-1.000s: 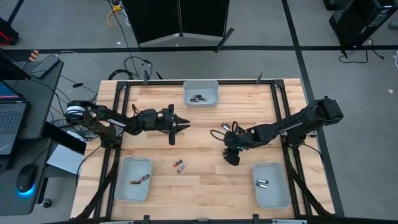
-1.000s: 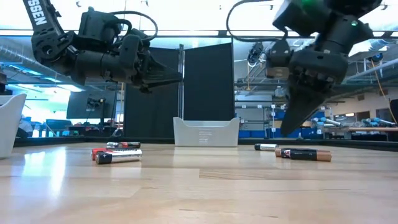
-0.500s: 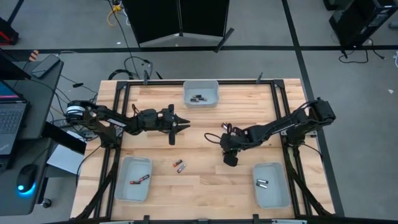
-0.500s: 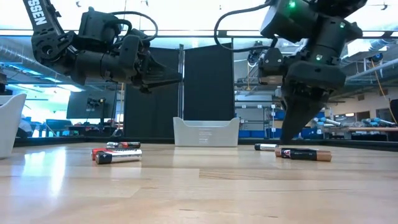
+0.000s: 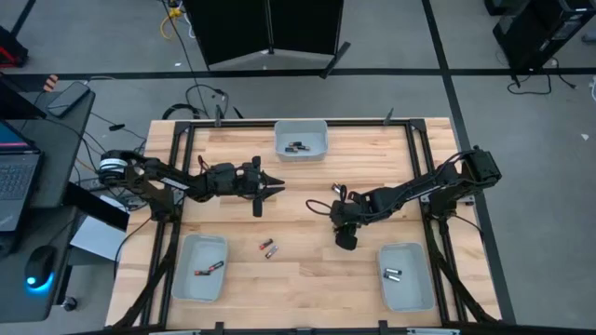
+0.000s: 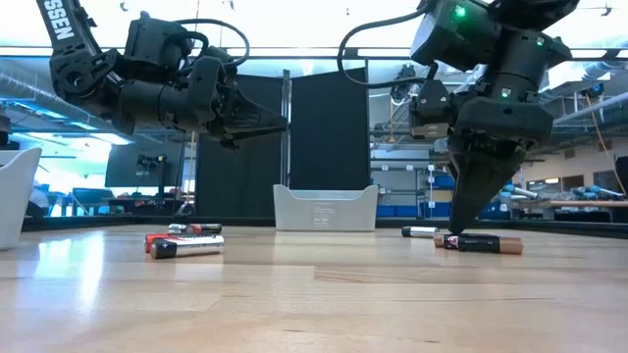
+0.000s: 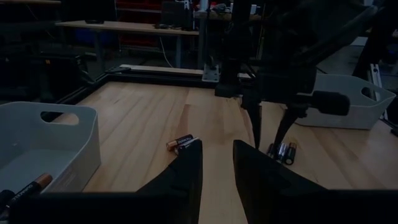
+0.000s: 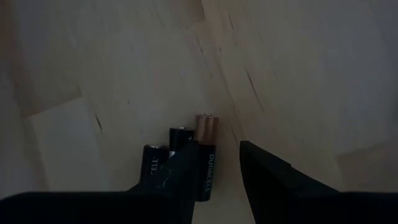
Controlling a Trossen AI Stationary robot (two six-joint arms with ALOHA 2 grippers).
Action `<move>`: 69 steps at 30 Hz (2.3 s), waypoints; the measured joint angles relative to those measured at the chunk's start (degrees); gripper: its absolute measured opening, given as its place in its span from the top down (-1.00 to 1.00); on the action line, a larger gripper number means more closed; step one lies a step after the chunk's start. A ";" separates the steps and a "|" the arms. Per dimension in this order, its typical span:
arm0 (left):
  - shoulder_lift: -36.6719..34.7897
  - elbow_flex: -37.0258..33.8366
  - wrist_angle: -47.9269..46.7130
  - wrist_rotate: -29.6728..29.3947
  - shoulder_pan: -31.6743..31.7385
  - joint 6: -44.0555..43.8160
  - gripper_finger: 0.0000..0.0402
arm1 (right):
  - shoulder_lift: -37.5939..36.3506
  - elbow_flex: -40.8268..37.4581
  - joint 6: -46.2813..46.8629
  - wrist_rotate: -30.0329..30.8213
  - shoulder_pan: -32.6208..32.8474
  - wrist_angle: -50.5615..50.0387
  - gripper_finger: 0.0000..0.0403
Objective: Sort batteries
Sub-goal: Put the copper battery into the top gray bin
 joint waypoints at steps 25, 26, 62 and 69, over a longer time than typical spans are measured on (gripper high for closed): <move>0.02 0.00 -0.37 0.93 0.00 -0.34 0.53 | -0.07 0.00 -5.28 3.31 -1.22 -6.46 0.38; 0.02 0.00 -0.37 0.95 0.00 -0.36 0.53 | -0.07 0.00 -5.75 3.31 -1.44 -6.42 0.39; 0.02 0.00 5.29 -0.56 0.00 -1.48 0.53 | 2.62 25.23 -30.46 0.23 -25.10 -9.88 0.67; 0.02 0.00 6.05 -0.56 0.00 -1.48 0.53 | 12.54 37.98 -36.40 -0.13 -32.36 -15.31 0.67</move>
